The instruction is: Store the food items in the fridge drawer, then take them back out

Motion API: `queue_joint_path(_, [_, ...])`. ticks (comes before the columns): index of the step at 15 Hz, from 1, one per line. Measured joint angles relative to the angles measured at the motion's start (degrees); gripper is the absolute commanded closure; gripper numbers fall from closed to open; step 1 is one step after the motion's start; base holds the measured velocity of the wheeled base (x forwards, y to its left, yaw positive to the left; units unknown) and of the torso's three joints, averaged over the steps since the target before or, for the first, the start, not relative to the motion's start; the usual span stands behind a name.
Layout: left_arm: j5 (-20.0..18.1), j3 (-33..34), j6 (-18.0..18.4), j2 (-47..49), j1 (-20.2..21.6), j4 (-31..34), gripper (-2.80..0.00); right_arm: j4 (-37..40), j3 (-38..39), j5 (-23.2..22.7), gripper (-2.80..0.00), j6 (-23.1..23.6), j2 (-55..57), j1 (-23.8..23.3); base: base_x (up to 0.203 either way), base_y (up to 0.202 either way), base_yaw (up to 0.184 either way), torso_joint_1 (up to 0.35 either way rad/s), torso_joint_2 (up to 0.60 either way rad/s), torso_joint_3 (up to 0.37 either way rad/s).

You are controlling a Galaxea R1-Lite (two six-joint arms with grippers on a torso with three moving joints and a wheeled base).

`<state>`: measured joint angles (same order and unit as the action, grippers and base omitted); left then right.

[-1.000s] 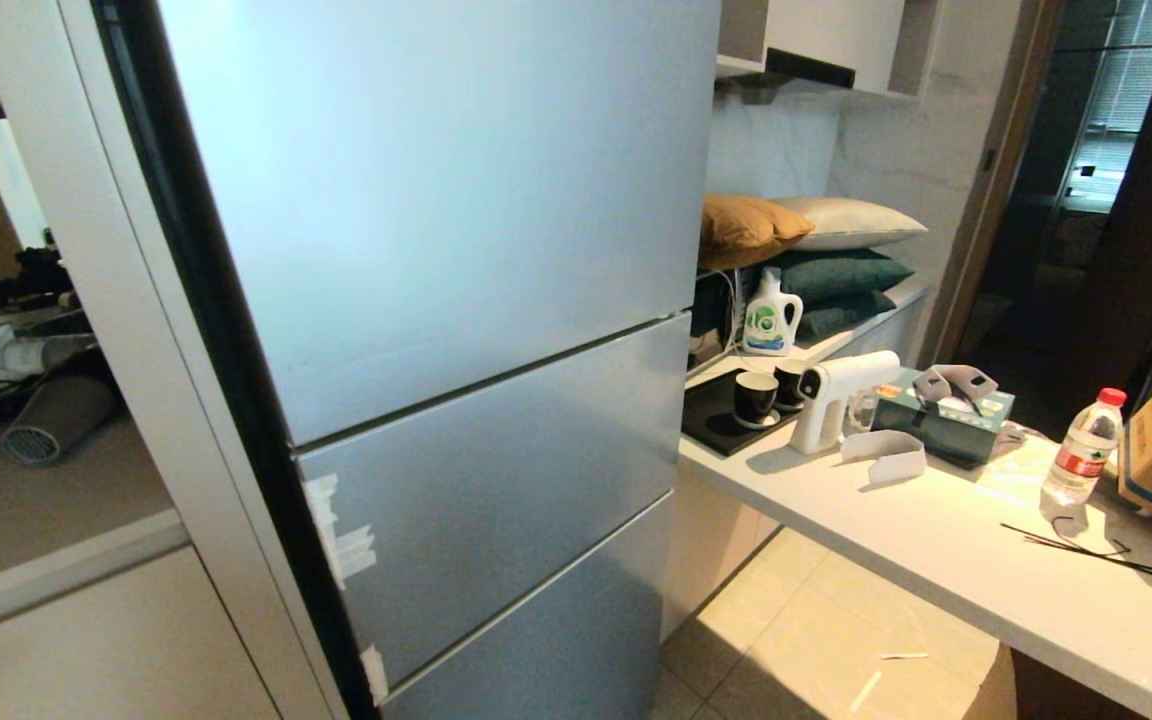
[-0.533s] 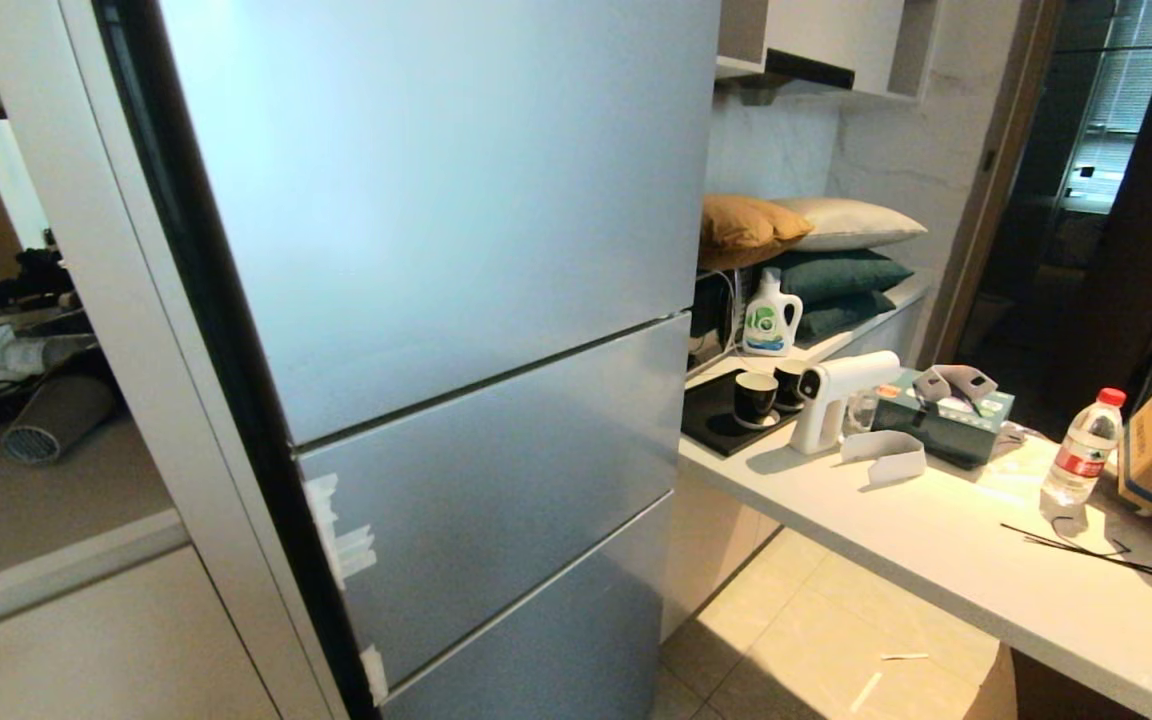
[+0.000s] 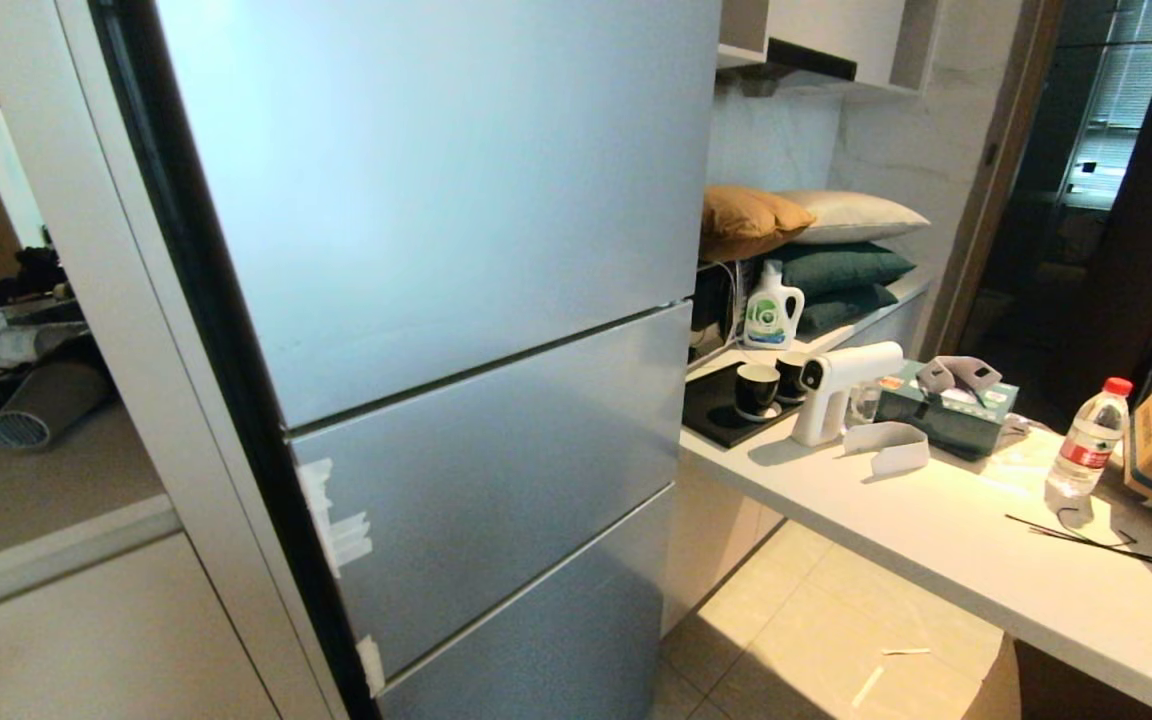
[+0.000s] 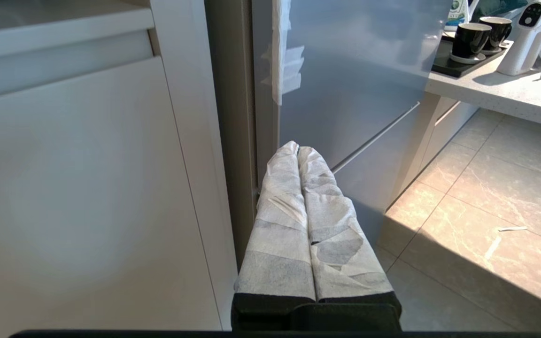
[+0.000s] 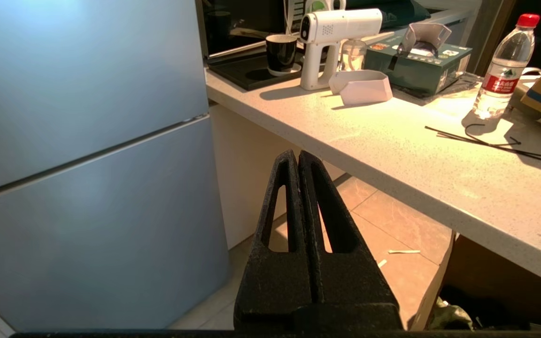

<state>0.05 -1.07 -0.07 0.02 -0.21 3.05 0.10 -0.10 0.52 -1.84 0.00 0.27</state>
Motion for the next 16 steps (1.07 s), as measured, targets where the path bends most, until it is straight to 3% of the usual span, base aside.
queue_joint_path(13, [-0.05,-0.07,0.07,0.00,0.02,0.01,0.00,-0.02,0.00,0.00,0.00,-0.06,0.00,-0.02,0.000,0.000,0.000,-0.131,0.31,0.174])
queue_joint_path(16, [-0.05,-0.07,0.07,0.00,0.00,0.01,0.00,0.00,0.00,0.00,0.00,-0.05,0.00,-0.02,0.000,0.000,0.000,-0.022,0.06,0.031])
